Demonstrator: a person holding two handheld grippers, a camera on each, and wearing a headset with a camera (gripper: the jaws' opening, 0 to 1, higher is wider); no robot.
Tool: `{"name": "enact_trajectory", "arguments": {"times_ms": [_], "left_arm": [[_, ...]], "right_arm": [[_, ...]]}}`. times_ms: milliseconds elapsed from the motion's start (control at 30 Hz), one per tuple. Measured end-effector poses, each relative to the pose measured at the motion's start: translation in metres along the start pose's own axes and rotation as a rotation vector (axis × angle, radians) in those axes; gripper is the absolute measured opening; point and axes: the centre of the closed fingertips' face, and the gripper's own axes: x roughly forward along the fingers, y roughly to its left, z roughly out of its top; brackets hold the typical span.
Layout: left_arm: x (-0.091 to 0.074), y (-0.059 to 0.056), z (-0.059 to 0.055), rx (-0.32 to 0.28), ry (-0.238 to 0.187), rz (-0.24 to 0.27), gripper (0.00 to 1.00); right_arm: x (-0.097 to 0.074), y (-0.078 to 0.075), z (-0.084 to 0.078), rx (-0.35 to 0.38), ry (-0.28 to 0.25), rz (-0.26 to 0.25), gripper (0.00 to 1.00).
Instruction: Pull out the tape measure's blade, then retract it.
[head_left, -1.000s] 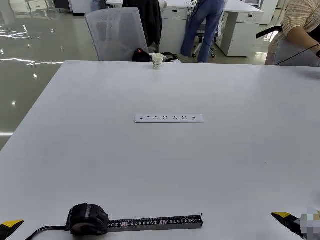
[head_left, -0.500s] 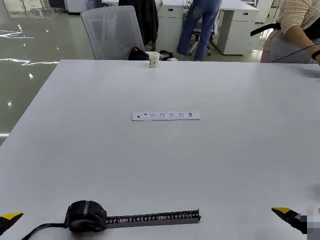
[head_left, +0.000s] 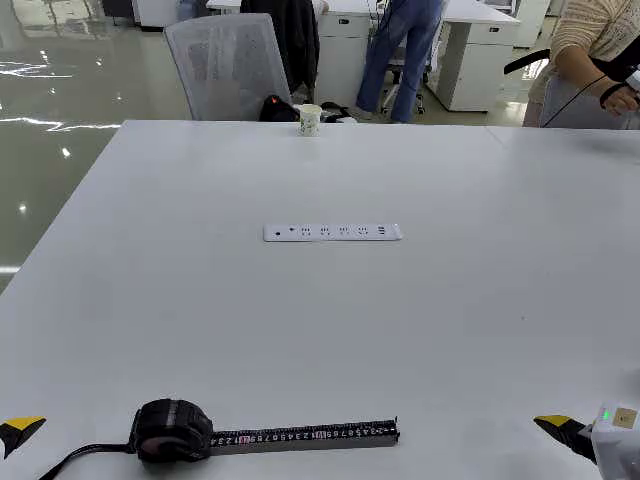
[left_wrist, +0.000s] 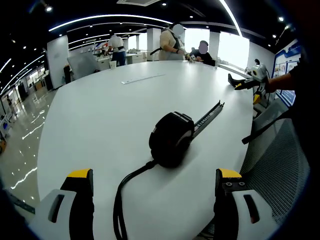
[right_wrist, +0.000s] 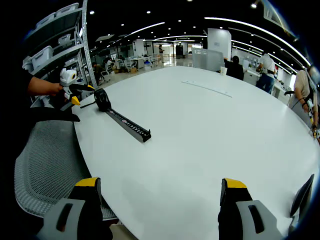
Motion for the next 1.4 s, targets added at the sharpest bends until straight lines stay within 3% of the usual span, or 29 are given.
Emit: {"name": "enact_trajectory", "arguments": {"times_ms": [100,233,533,600,700,933,1133,1400], "left_arm": [[0.003,0.0,0.005,-0.055,-0.013,0.002,0.99],[0.007,-0.003,0.013,-0.066,-0.022,0.005,0.99],[0.018,-0.003,0.016,-0.016,0.029,0.037,0.99],[0.02,-0.006,0.017,-0.065,0.038,0.021,0.99],[0.021,-0.009,0.024,-0.117,0.012,0.011,0.99],[0.03,-0.012,0.026,-0.126,0.016,0.024,0.99],[0.035,-0.016,0.035,-0.151,-0.007,0.02,0.99],[0.041,-0.014,0.044,-0.193,-0.038,0.044,0.99]], "right_arm": [[0.005,0.002,0.003,-0.004,0.012,0.011,0.99],[0.012,0.005,0.01,-0.035,0.022,0.029,0.99],[0.022,0.004,0.025,-0.082,0.036,0.06,0.99],[0.025,0.005,0.03,-0.101,0.041,0.068,0.99],[0.029,0.005,0.036,-0.12,0.053,0.082,0.99],[0.037,0.005,0.042,-0.195,0.099,0.113,0.99],[0.041,0.005,0.051,-0.238,0.107,0.131,0.99],[0.048,0.006,0.059,-0.281,0.136,0.152,0.99]]}}
